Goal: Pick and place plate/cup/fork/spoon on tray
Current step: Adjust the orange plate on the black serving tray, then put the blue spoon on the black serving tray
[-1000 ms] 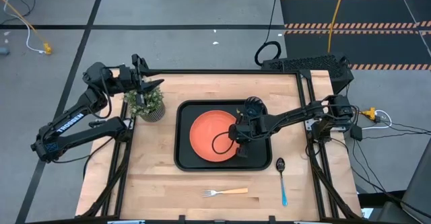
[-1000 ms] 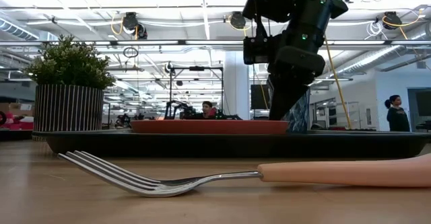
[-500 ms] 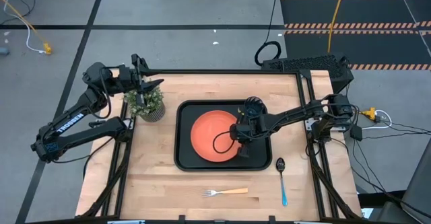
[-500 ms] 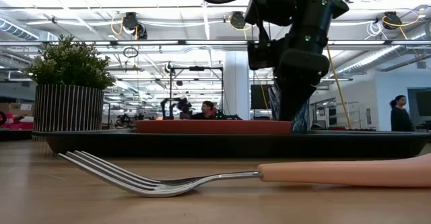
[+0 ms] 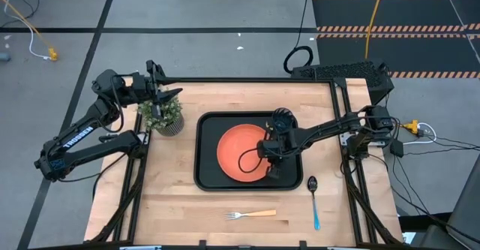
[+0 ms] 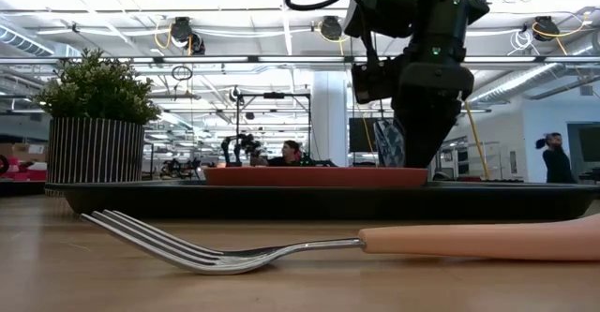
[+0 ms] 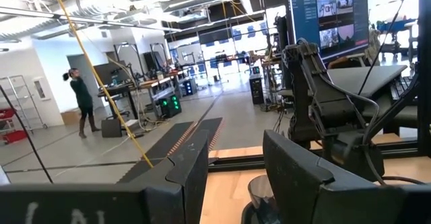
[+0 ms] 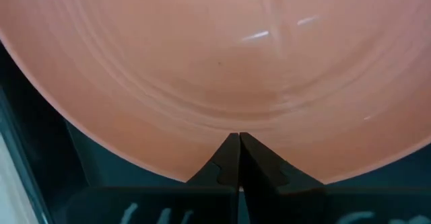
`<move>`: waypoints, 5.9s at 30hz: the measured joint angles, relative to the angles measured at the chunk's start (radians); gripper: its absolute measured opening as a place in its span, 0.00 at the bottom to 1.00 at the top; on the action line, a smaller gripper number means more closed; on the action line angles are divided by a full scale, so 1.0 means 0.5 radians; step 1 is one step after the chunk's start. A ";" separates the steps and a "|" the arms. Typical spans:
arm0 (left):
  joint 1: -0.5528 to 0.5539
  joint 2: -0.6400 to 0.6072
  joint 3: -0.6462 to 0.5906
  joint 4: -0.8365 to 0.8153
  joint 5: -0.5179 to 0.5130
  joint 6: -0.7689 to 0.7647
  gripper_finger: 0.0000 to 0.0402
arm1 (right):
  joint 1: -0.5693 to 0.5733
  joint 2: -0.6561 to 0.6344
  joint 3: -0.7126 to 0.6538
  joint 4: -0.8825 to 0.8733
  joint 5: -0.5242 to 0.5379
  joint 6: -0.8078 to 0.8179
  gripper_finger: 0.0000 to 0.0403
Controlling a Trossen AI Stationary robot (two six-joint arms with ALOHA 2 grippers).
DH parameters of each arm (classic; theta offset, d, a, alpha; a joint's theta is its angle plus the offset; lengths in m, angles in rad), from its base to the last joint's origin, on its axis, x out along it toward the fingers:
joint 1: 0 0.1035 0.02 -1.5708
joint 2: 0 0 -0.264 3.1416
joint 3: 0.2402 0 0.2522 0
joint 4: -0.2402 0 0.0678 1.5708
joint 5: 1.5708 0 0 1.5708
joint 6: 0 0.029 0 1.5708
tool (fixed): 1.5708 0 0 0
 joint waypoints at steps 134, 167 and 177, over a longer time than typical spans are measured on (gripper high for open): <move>-0.378 0.097 -0.001 0.128 0.155 0.020 0.36 | 1.318 -0.159 -0.001 -0.411 -0.504 3.731 0.39; -0.472 0.223 -0.001 0.175 0.153 -0.003 0.36 | 1.309 0.117 0.004 -0.578 -0.158 3.567 0.20; -0.472 0.223 -0.001 0.146 0.152 0.006 0.36 | 1.326 0.103 0.066 -0.578 -0.454 3.567 0.01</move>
